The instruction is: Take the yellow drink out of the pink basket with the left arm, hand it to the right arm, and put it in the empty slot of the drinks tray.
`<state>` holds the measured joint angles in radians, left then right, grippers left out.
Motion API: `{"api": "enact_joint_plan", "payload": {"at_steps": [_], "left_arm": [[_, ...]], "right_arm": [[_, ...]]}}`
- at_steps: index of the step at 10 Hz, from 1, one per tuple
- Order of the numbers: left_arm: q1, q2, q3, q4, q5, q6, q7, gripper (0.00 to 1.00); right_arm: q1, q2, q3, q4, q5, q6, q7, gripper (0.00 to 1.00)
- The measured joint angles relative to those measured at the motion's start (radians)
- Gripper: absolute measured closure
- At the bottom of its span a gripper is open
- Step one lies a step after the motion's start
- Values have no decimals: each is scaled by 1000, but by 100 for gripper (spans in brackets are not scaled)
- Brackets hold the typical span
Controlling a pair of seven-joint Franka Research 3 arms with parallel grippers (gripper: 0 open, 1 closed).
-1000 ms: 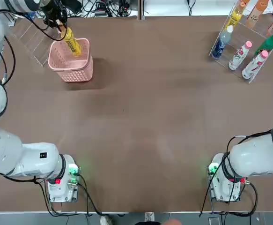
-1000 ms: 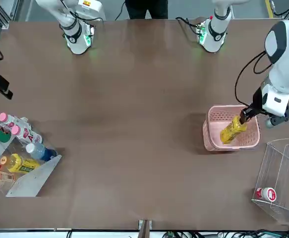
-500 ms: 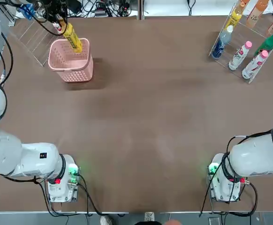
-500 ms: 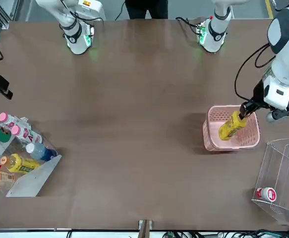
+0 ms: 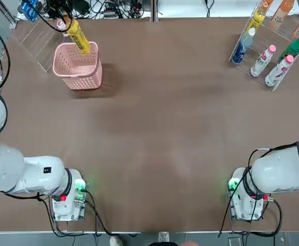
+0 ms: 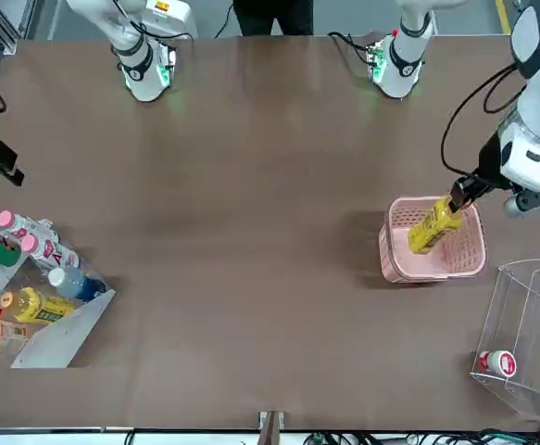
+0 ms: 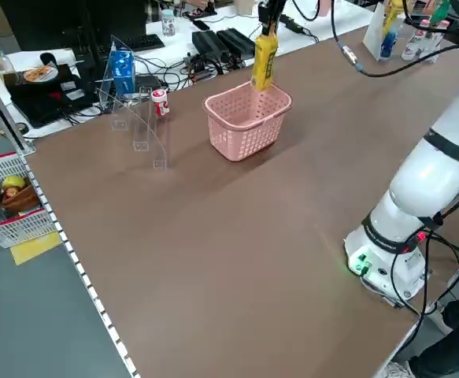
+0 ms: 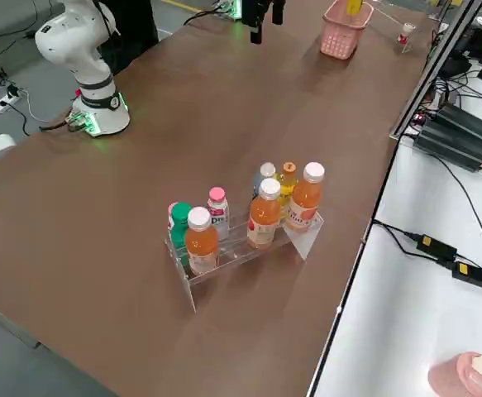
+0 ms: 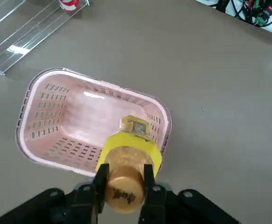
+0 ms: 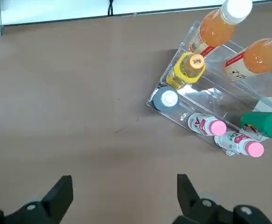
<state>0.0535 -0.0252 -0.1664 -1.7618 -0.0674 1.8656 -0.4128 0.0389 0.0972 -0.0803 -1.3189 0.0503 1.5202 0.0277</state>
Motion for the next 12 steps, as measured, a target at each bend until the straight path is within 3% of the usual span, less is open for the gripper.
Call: {"api": "enact_joint_plan", "payload": {"at_steps": [4, 7, 10, 12], "left_arm": [[0, -2, -8, 86, -9, -74, -6, 66], [-1, 9, -66, 139, -19, -105, -88, 66], [-1, 88, -99, 252, -19, -171, -162, 66], [-3, 116, -129, 274, -19, -176, -215, 66]], "right_arm": [[0, 0, 0, 0, 0, 0, 0, 1], [0, 0, 0, 0, 0, 0, 0, 1], [0, 0, 0, 0, 0, 0, 0, 1], [0, 0, 0, 0, 0, 0, 0, 1]]}}
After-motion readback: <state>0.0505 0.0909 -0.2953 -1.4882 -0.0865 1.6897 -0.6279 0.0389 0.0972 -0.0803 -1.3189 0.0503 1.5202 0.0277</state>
